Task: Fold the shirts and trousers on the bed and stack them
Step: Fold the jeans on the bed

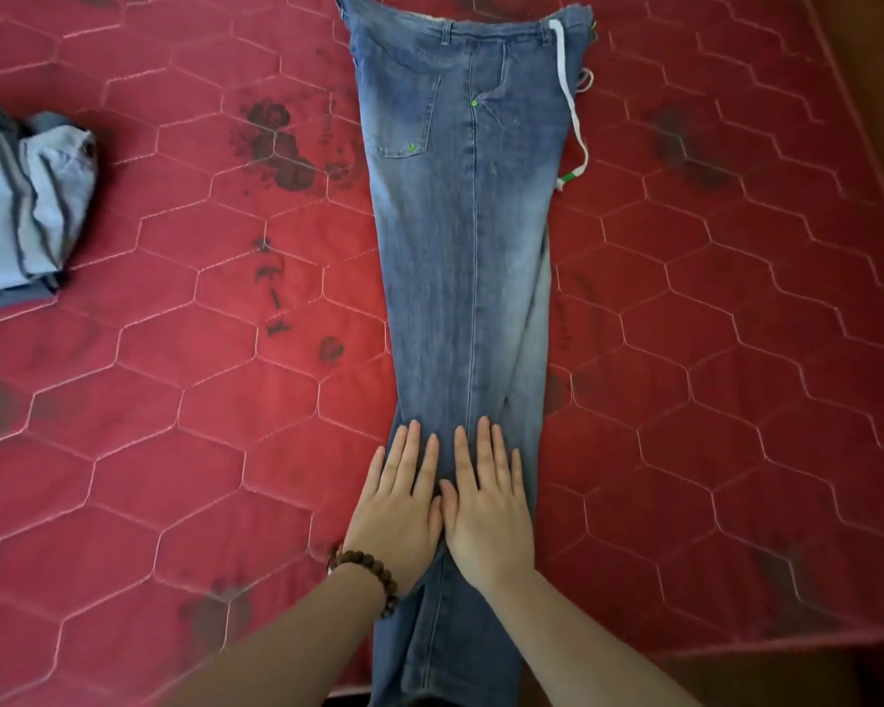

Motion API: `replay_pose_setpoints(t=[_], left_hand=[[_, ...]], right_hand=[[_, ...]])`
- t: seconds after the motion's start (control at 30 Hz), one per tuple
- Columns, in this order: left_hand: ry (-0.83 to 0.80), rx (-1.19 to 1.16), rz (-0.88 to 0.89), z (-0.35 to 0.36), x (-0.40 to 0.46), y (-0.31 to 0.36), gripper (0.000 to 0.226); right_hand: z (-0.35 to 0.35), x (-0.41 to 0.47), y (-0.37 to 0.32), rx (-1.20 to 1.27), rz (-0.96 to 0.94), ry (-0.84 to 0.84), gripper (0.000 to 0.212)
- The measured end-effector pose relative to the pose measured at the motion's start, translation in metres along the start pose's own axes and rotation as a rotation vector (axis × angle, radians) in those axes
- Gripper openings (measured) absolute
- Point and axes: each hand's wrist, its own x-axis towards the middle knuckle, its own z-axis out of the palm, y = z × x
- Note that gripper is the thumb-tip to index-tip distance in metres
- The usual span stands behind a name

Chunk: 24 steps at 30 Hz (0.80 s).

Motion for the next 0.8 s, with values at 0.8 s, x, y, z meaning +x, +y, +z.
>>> replay_pose_setpoints(t=[0.8], left_hand=[[0.066, -0.579, -0.105, -0.056, -0.108, 0.046, 0.017]], right_hand=[[-0.047, -0.104, -0.042, 1.065, 0.344, -0.208, 0.040]])
